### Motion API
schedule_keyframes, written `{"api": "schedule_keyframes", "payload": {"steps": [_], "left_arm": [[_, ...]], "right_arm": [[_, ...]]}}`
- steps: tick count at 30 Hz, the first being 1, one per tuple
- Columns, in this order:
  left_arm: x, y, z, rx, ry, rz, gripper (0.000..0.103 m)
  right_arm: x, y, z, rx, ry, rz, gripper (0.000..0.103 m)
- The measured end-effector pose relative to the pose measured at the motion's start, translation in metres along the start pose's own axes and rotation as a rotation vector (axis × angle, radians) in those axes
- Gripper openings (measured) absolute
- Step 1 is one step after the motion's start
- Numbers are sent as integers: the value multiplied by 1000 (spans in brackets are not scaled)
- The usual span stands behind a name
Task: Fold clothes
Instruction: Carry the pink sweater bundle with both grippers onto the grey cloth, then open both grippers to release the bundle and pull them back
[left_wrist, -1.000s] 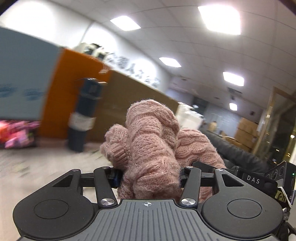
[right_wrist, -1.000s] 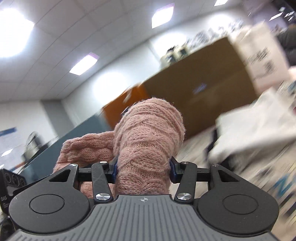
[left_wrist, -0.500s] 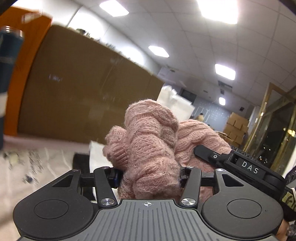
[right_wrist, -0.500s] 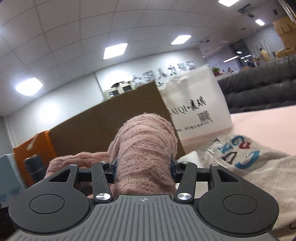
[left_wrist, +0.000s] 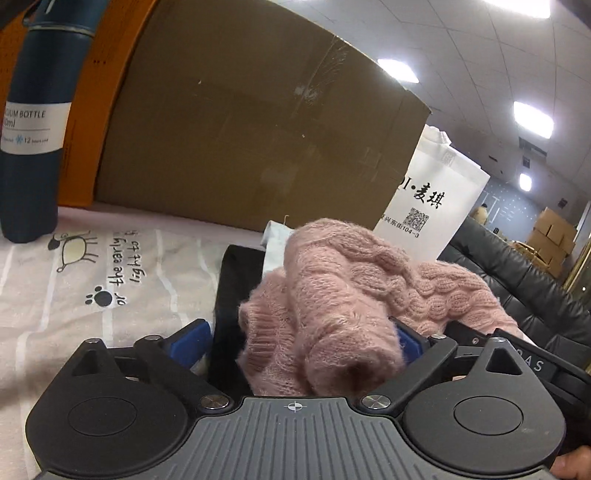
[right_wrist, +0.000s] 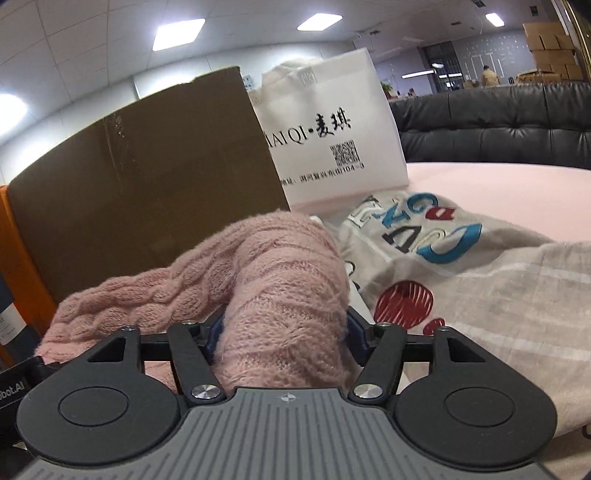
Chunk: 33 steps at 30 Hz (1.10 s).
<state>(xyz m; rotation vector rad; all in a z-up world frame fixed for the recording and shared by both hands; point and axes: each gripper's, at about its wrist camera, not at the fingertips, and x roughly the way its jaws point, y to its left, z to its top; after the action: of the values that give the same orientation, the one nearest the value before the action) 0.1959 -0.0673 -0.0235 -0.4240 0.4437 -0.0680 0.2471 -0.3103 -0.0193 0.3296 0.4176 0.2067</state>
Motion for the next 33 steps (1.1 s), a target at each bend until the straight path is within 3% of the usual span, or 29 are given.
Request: {"api": "schedule_keyframes", "payload": {"steps": [2, 7, 12, 15, 20, 24, 26, 33], "left_arm": [[-1, 0, 3, -12, 2, -14, 100], [-33, 9, 16, -1, -64, -9, 103], [-78, 26, 23, 44, -123, 17, 103], [-100, 36, 27, 53, -137, 15, 103], [-135, 48, 27, 94, -151, 6, 103], [-159, 53, 20, 136, -176, -3, 103], [-167, 55, 14, 165, -190, -7, 103], [-172, 67, -3, 206, -256, -16, 103]], "right_arm": [[-6, -5, 0, 37, -17, 25, 82], [-41, -8, -1, 75, -187, 35, 98], [-80, 4, -5, 114, -331, -15, 100], [-105, 23, -14, 93, -349, 54, 103], [-136, 64, -40, 59, -276, 162, 103], [-157, 103, -62, 61, -207, 190, 103], [-167, 121, -73, 64, -193, 144, 103], [-182, 151, -100, -18, -251, -181, 103]]}}
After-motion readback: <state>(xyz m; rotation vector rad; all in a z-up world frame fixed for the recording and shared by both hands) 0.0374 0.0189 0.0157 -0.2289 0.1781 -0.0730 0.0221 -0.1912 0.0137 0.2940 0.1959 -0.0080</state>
